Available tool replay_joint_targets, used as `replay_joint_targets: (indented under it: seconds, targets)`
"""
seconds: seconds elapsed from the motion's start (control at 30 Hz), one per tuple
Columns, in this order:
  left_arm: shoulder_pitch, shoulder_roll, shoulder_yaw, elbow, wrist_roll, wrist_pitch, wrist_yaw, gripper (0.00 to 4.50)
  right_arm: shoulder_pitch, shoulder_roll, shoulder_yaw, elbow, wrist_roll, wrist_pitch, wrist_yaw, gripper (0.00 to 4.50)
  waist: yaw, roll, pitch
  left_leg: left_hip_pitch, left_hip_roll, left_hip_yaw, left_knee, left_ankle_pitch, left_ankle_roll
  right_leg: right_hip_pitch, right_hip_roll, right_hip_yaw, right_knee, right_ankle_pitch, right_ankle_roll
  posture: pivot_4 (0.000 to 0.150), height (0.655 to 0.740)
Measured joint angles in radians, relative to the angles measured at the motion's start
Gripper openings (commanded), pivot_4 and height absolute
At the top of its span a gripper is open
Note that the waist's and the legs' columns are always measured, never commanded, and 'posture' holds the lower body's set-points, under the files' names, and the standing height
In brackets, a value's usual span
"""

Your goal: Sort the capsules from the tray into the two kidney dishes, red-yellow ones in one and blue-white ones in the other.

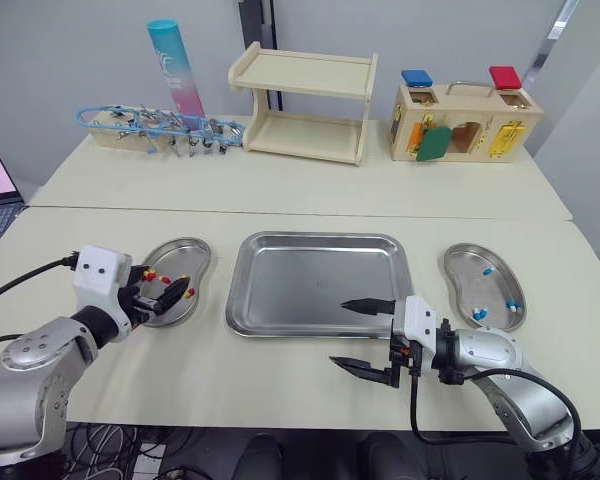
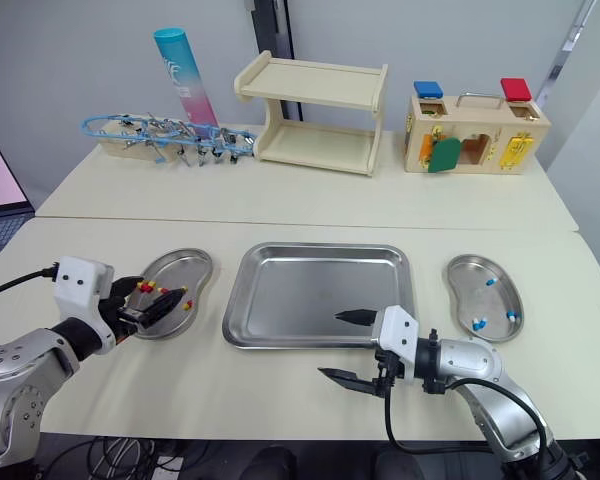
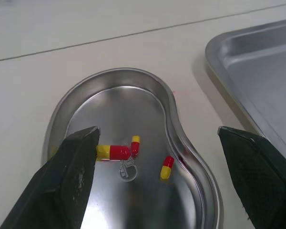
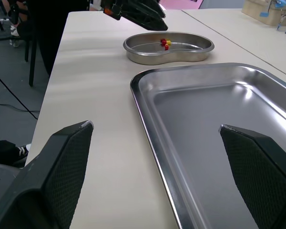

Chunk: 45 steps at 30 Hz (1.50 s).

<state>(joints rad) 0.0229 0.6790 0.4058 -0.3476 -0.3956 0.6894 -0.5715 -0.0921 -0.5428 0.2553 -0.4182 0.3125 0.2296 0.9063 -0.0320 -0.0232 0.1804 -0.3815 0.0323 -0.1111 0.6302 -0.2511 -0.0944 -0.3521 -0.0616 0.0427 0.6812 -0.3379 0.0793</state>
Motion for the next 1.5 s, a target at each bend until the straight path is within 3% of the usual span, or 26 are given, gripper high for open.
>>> replay_joint_targets:
  seconds: [0.17, 1.1, 1.5]
  targets:
    - [0.025, 0.041, -0.065, 0.000, 0.025, -0.023, -0.043, 4.08, 0.003, 0.000, 0.000, 0.000, -0.004, 0.000, -0.004, 4.50, 0.000, 0.000, 0.000, 0.000, 0.000, 0.000, 0.000, 0.000, 0.000, 0.000, 0.000, 0.000, 0.000, 0.000, 0.000, 0.150, 0.7400]
    - [0.085, 0.167, -0.117, 0.000, 0.000, 0.076, -0.188, 4.08, 0.023, 0.001, 0.000, -0.014, -0.008, 0.000, -0.023, 4.50, 0.000, 0.000, 0.000, 0.000, 0.000, 0.000, -0.001, 0.000, 0.000, 0.000, 0.000, 0.000, 0.000, 0.000, 0.000, 0.150, 0.7400]
    - [0.104, 0.201, -0.126, 0.044, 0.056, -0.052, -0.227, 4.08, 0.023, 0.004, 0.003, -0.014, -0.015, 0.000, -0.034, 4.50, 0.000, 0.001, 0.001, 0.000, 0.000, 0.001, -0.001, 0.000, 0.000, -0.001, 0.000, 0.000, 0.000, 0.000, 0.000, 0.150, 0.7400]
